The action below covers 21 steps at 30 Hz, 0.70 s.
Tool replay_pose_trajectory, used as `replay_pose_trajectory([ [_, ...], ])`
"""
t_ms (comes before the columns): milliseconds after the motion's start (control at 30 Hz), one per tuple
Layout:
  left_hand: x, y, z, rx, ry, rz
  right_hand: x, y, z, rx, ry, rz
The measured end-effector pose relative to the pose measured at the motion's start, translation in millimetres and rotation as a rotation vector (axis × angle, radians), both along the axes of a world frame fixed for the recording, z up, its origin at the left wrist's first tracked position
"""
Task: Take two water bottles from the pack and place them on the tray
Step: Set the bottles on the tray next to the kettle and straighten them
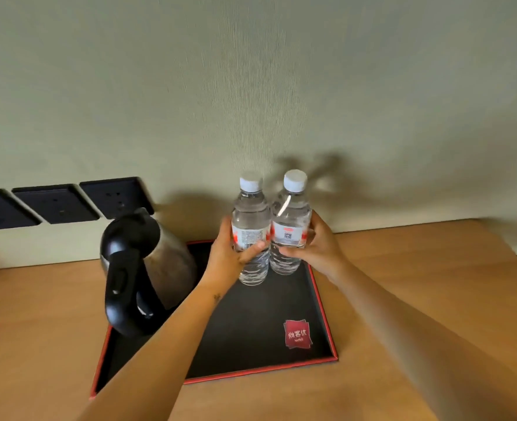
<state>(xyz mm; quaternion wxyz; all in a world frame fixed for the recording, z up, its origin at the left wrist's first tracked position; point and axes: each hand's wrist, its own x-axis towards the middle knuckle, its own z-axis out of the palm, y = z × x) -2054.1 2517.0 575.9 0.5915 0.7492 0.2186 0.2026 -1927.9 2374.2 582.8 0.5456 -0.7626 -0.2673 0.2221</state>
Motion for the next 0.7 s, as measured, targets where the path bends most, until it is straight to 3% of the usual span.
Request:
replay_pose_trajectory([
  [267, 29.2, 4.1, -21.4, 0.009, -0.027, 0.034, 25.3, 0.3, -23.8, -0.047, -0.008, 0.030],
  [700, 37.4, 9.5, -33.3, -0.008, -0.033, 0.102, 35.2, 21.3, -24.7, -0.089, -0.260, 0.127],
])
